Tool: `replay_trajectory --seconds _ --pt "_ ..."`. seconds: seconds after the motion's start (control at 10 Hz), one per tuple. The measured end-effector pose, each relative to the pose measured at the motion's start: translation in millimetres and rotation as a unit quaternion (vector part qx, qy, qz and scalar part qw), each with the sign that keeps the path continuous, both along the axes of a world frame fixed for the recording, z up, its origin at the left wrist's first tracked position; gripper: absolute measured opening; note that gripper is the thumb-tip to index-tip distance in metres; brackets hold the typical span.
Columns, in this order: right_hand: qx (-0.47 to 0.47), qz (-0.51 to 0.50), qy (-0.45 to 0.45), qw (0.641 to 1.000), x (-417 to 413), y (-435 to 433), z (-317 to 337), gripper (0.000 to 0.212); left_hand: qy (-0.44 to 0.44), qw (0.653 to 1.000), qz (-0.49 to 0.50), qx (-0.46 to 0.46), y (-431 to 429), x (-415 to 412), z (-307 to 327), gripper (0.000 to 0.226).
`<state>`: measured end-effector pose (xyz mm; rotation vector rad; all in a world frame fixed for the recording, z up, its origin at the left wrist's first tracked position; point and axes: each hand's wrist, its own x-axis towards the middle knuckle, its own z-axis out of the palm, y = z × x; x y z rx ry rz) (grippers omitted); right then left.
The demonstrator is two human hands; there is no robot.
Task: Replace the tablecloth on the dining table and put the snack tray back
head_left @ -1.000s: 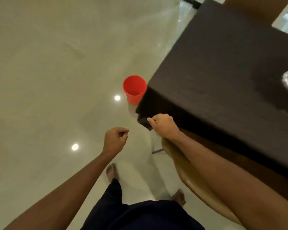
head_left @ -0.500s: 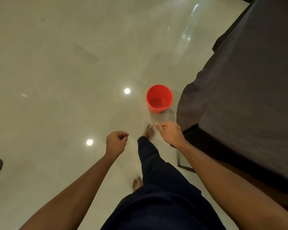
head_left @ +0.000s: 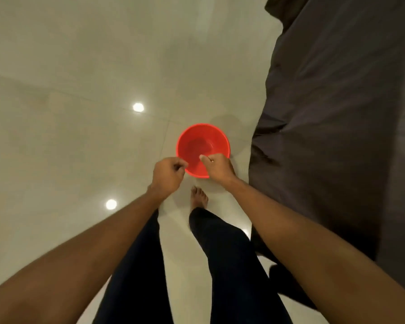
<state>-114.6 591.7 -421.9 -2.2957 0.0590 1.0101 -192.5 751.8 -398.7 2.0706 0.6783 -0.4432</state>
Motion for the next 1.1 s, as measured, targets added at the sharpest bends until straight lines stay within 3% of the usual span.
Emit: replay_trajectory --seconds 0.2,0.3,0.4,0.6,0.8,1.1 --pt "-0.070 -0.071 -0.010 0.995 45.3 10.8 -181.1 0.049 -0.076 0.969 -0.217 0.087 16.2 111.7 -163.8 0.029" --pt "-0.069 -0.106 -0.021 0.992 49.0 14.3 -230.9 0.044 -0.076 0.951 -0.279 0.113 16.4 126.0 -201.2 0.028" --pt "-0.028 -0.181 -0.020 0.983 51.7 16.8 -233.3 0.031 -0.061 0.966 -0.232 0.094 21.4 124.4 -213.7 0.032" --pt "-0.027 -0.276 -0.049 0.959 46.0 5.8 -209.2 0.014 -0.016 0.993 -0.112 0.034 32.5 117.3 -198.5 0.009" --pt "-0.017 -0.303 -0.018 0.953 38.8 3.5 -161.2 0.014 0.026 0.996 -0.084 -0.017 47.9 110.7 -160.0 0.015" --pt "-0.039 -0.325 -0.022 0.945 31.7 6.1 -53.4 0.017 0.059 0.989 -0.130 -0.026 57.0 102.8 -60.3 0.014"
